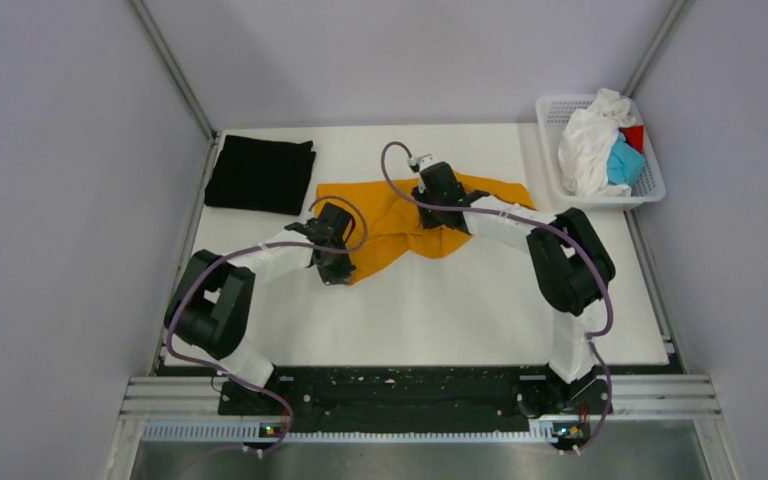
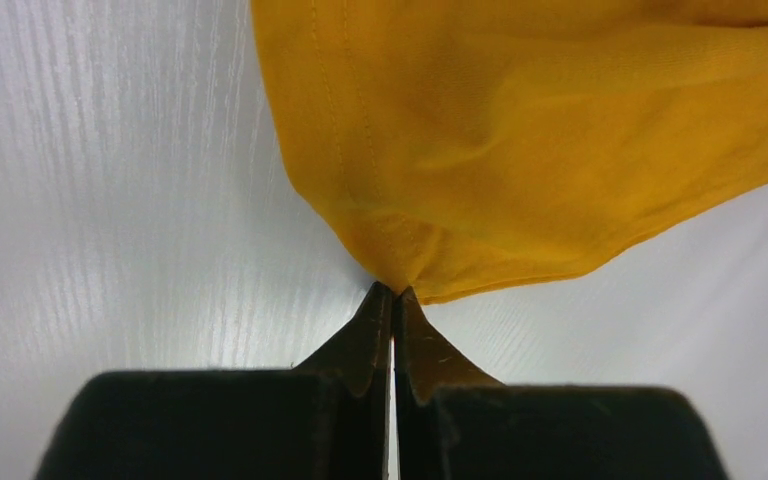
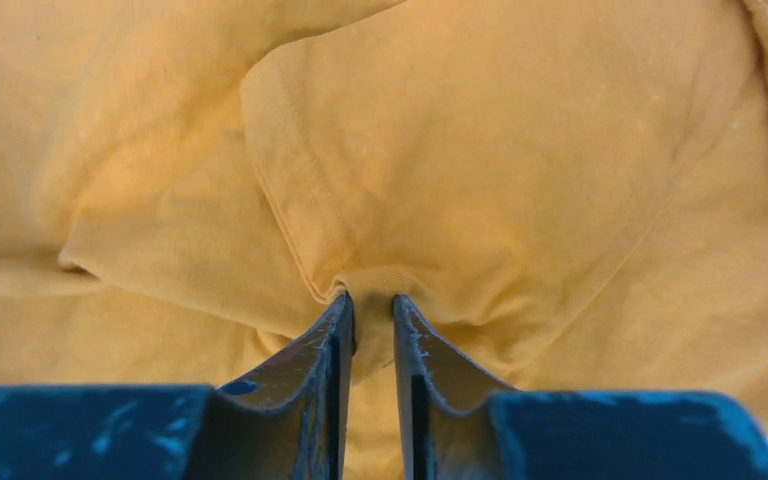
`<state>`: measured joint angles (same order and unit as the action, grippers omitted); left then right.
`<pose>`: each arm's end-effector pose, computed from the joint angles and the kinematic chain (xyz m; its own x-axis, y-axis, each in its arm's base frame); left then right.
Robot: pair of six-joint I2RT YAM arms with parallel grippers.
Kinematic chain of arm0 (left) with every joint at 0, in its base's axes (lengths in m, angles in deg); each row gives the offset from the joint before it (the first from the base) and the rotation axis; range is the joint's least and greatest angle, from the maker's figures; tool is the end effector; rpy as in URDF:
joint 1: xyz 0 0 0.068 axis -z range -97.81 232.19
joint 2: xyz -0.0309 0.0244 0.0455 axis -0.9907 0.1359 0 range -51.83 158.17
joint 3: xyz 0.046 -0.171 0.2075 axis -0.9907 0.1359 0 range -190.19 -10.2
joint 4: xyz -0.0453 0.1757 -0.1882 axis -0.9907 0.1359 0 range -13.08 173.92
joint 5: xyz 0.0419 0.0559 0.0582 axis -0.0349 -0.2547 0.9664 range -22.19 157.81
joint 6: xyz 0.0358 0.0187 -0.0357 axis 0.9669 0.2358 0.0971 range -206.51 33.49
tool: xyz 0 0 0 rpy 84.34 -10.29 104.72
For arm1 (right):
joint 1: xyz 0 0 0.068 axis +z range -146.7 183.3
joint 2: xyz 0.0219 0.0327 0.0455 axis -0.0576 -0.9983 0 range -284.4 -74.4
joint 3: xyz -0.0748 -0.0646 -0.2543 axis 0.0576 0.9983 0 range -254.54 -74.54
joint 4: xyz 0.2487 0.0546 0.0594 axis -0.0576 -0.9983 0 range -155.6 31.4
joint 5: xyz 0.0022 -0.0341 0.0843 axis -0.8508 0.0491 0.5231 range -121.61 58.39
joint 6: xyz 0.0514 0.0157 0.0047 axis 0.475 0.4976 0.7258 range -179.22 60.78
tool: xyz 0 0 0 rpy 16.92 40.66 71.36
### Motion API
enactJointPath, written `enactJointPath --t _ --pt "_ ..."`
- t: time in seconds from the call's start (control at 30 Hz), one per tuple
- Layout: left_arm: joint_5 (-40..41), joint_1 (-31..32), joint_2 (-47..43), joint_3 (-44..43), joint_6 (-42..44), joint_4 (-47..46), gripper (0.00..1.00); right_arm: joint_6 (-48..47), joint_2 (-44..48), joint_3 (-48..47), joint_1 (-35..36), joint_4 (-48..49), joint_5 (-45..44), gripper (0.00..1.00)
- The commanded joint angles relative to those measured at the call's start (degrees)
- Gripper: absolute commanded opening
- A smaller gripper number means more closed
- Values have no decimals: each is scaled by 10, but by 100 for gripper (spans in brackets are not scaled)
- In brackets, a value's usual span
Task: Fold and stack the t-shirts
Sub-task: Flatten out the tshirt
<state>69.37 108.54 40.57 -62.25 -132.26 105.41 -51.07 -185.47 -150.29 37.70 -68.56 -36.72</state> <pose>0.2658 -0.1306 0.1622 -0.8946 -0.3560 -0.2702 -0.2952 0.9245 -0.2410 0.3538 0.2383 0.1894 -0.6528 -0.2760 -0.7054 -0.4228 0.9055 0.0370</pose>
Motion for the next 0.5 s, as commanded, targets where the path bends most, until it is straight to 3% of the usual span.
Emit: enactJointPath --t 0.0,0.07,0.23,0.47 --pt "38 -1 -22 1 -10 19 0 14 4 -3 9 22 -32 17" --pt "42 -1 -25 0 -13 21 0 16 6 -2 8 20 -37 1" --pt "59 -1 -39 -2 -17 30 0 24 47 40 9 50 -69 0" --pt "115 -1 -117 -47 -7 60 0 19 198 104 -20 147 -203 0"
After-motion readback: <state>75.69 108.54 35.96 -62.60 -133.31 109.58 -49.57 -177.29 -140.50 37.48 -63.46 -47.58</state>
